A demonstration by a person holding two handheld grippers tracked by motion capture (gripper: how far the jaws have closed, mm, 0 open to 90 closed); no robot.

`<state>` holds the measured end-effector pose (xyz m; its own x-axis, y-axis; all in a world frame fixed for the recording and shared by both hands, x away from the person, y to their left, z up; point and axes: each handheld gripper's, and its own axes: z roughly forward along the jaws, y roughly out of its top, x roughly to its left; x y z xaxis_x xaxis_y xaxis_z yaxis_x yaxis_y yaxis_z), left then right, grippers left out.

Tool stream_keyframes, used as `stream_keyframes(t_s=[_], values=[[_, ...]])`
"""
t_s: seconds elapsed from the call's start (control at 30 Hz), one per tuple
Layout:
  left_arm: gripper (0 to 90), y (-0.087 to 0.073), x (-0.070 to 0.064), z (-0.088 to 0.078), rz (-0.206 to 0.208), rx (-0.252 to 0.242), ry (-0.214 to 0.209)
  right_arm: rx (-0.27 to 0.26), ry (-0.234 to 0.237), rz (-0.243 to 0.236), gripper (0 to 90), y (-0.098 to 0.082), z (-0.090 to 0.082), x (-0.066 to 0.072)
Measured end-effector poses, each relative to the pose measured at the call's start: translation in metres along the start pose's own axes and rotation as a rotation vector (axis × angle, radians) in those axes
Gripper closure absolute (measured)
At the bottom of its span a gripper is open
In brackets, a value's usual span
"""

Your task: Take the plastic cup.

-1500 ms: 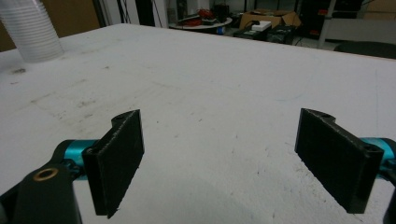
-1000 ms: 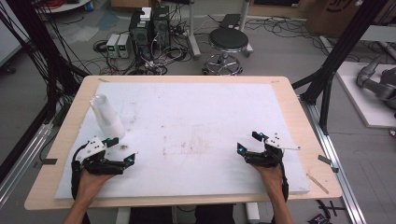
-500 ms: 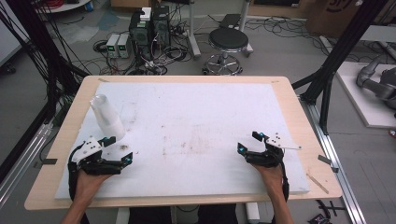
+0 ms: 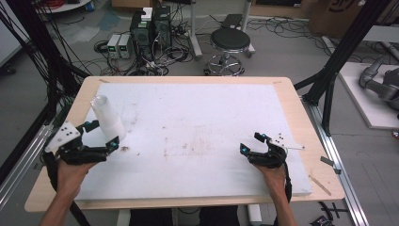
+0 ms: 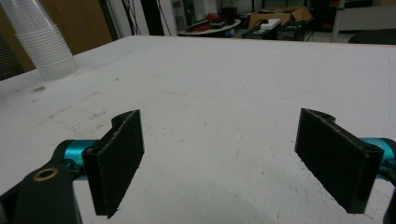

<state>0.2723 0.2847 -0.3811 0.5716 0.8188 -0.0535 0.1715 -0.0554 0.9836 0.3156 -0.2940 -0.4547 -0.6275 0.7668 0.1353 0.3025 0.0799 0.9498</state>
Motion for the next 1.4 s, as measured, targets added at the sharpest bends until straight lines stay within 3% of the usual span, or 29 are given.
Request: stream_keyframes(t_s=[0.1, 0.2, 0.3, 0.5, 0.83, 1.07, 1.17, 1.4], values=[[3.6, 0.025, 0.013, -0.003, 0.001, -0.012, 0.025, 0.009, -0.002, -0.010, 15.6, 0.000, 0.001, 0.001], [3.6, 0.036, 0.021, -0.001, 0.007, -0.001, 0.035, 0.010, -0.002, -0.015, 15.7, 0.000, 0.001, 0.001], [3.6, 0.057, 0.034, 0.006, 0.022, 0.037, 0.045, 0.006, -0.003, -0.011, 15.7, 0.000, 0.001, 0.001], [3.6, 0.077, 0.048, 0.022, 0.039, 0.117, 0.037, 0.006, 0.000, -0.015, 15.7, 0.000, 0.001, 0.001], [3.6, 0.072, 0.067, 0.047, -0.019, 0.236, 0.035, 0.007, 0.002, -0.013, 15.7, 0.000, 0.001, 0.001], [3.6, 0.066, 0.075, 0.055, -0.030, 0.322, 0.048, 0.008, 0.001, -0.008, 15.7, 0.000, 0.001, 0.001], [3.6, 0.062, 0.076, 0.062, -0.021, 0.385, 0.048, 0.011, 0.000, -0.008, 15.6, 0.000, 0.001, 0.001], [3.6, 0.058, 0.077, 0.069, -0.009, 0.441, 0.065, 0.007, -0.001, -0.014, 15.7, 0.000, 0.001, 0.001]])
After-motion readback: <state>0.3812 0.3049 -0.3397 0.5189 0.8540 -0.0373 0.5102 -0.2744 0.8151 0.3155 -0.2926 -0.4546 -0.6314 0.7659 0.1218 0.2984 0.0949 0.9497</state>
